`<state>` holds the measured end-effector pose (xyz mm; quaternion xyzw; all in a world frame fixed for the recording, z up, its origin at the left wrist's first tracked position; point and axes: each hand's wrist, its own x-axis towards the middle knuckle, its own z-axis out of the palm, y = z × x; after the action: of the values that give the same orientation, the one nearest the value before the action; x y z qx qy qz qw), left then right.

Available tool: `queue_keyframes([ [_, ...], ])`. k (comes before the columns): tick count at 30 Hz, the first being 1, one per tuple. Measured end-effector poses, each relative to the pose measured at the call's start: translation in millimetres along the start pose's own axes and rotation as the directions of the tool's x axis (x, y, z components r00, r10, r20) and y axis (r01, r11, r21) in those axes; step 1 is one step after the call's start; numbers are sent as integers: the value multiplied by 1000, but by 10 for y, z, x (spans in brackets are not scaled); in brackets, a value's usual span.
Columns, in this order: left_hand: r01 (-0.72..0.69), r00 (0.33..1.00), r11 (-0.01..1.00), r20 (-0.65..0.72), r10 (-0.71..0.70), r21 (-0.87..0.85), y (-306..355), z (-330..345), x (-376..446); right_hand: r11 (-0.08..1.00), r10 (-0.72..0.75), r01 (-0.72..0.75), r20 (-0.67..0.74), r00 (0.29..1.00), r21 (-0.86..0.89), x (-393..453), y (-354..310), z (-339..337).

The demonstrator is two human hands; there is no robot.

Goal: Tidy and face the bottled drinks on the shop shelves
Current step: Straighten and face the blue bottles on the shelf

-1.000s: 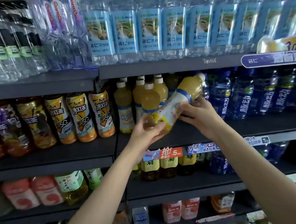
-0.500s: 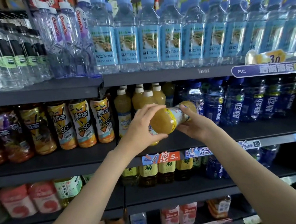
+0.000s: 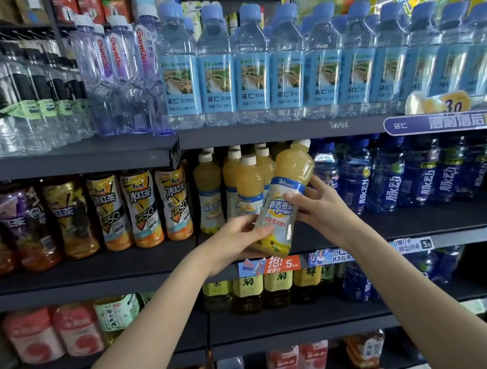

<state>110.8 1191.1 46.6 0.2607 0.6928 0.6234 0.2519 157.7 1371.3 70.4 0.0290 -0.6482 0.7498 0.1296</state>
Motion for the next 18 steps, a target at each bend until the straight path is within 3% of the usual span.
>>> queue_keyframes([
  [2,-89,988,981,-113,109,170,-25,40,17,992,-58,51,-59,997,-112,33,16,29],
  [5,-156,914,853,-254,316,498,-101,125,70,960,-167,126,-150,974,-250,68,73,162],
  [8,-132,884,784,-286,371,606,-199,162,120,931,-281,199,-254,926,-306,27,148,230],
  [10,-153,899,769,-236,369,621,-234,119,177,900,-338,262,-179,924,-349,-38,202,214],
  [13,-215,936,823,-129,328,525,-188,71,213,853,-365,325,-21,931,-409,-120,272,179],
  [16,-262,947,858,-52,316,441,-156,77,229,855,-365,337,4,931,-394,-140,310,157],
  [18,-303,924,843,-78,374,443,-177,117,261,861,-357,329,1,934,-389,-133,288,120],
])
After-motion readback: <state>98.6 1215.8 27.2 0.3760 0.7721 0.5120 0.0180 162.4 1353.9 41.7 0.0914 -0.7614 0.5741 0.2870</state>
